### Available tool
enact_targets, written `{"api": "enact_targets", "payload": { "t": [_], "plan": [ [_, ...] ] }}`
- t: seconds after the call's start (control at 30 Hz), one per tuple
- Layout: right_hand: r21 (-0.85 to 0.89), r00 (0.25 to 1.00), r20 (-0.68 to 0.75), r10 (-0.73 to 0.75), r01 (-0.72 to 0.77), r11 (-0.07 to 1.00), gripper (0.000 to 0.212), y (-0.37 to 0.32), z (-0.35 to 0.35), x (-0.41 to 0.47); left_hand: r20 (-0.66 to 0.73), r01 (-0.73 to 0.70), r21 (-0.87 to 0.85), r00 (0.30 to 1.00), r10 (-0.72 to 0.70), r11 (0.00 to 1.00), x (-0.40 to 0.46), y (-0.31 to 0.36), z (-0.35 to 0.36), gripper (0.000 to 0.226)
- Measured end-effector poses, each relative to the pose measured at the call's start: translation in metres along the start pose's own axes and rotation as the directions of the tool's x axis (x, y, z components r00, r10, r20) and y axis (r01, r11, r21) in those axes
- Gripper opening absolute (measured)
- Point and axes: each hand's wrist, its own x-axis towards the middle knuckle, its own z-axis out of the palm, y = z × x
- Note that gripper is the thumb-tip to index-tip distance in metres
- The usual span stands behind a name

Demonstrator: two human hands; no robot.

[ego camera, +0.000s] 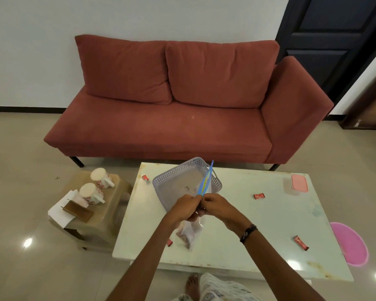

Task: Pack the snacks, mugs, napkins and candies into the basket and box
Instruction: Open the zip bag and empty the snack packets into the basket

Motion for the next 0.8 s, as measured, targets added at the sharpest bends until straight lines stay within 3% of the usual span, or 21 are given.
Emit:
{"api": "enact_targets", "payload": {
  "t": [0.13,0.33,0.47,0.57,0.63,0.73,0.8],
  "plan": [
    [0.234,0.995,-0.036,0.093,-0.082,0.969,0.015,0.005,0.004,-0.002,0.074,-0.035,-0.083,0.996,0.041,0.996,-0.002,-0.003,0.0,0.027],
    [0.413,0.95,-0.25,0.185,-0.068,0.908,0.021,0.017,0.021,0.0,-0.052,-0.035,-0.158,0.998,0.027,0.987,0.004,-0.011,0.016,0.025],
    [0.422,0.896,-0.359,0.26,-0.093,0.902,0.021,0.026,0.031,0.003,-0.117,-0.034,-0.115,0.993,0.021,0.993,0.004,-0.017,0.025,0.028],
    [0.324,0.817,-0.523,0.243,-0.074,0.943,0.022,0.027,0.039,-0.002,-0.229,-0.08,0.042,0.97,0.087,0.996,0.004,-0.017,0.031,0.034],
    [0.307,0.844,-0.494,0.209,-0.056,0.95,0.023,0.027,0.034,-0.006,-0.243,-0.106,0.133,0.96,0.136,0.985,0.004,-0.018,0.029,0.033],
    [0.289,0.95,-0.241,0.2,-0.127,0.949,0.019,0.023,0.012,-0.007,-0.172,-0.141,0.213,0.969,0.18,0.967,0.003,-0.02,0.021,0.032],
    [0.201,0.948,-0.237,0.211,-0.165,0.966,0.012,0.023,0.001,0.001,-0.12,-0.168,0.236,0.972,0.201,0.957,-0.001,-0.018,0.018,0.033]
  ]
}}
